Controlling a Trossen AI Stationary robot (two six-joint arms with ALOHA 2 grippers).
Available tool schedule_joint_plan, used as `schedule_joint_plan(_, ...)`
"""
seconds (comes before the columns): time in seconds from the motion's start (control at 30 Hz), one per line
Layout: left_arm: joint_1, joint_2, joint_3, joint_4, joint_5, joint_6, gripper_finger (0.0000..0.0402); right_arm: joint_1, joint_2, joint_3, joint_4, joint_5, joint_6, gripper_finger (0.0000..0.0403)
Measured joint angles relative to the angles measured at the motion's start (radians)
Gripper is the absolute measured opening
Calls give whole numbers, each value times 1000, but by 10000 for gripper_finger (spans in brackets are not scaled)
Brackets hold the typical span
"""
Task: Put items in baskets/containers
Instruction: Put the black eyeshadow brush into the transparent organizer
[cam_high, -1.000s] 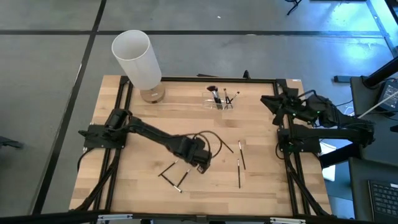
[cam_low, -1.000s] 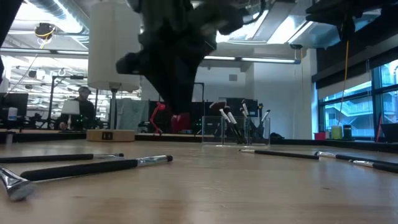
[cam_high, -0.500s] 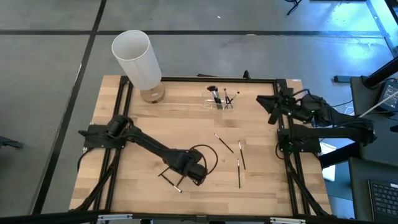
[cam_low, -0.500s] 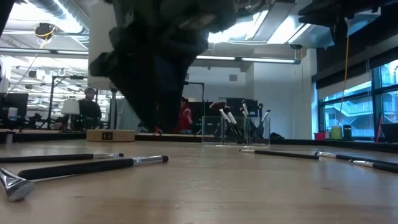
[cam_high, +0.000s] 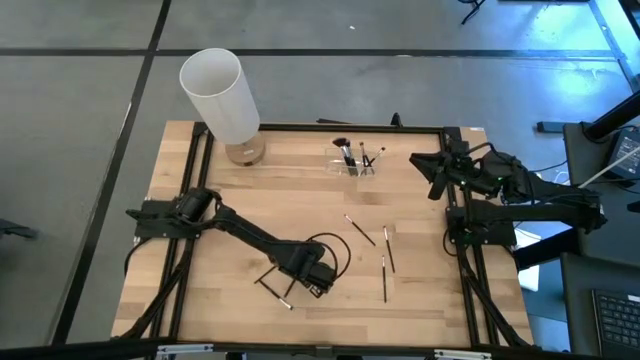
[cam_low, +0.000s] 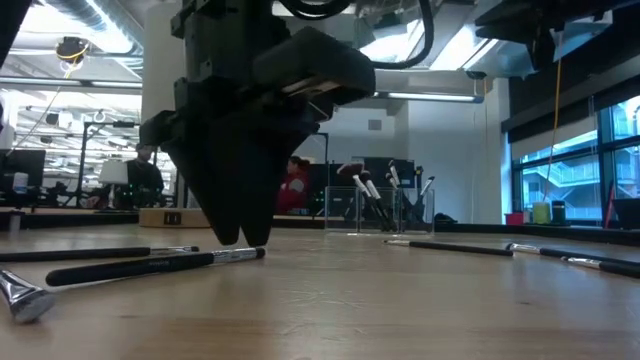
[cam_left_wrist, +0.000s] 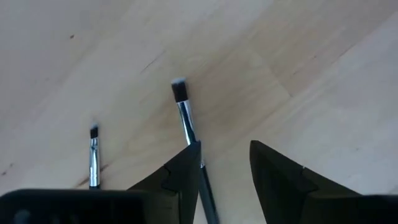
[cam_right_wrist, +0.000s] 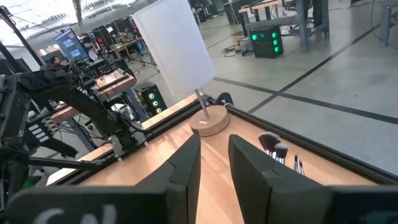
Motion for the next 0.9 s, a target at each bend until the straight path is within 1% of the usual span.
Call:
schedule_joint_plan(0.13,7,-4,1,-5,11,1,132,0,0,0,-1,0,0,84)
schedule_joint_plan(0.47,21,-4,11,-96,-1,18,132,0,0,0,-1,0,-4,84)
schedule_joint_plan(0.9,23,-4,12,-31,-9,19,132,0,0,0,-2,0,-5,84)
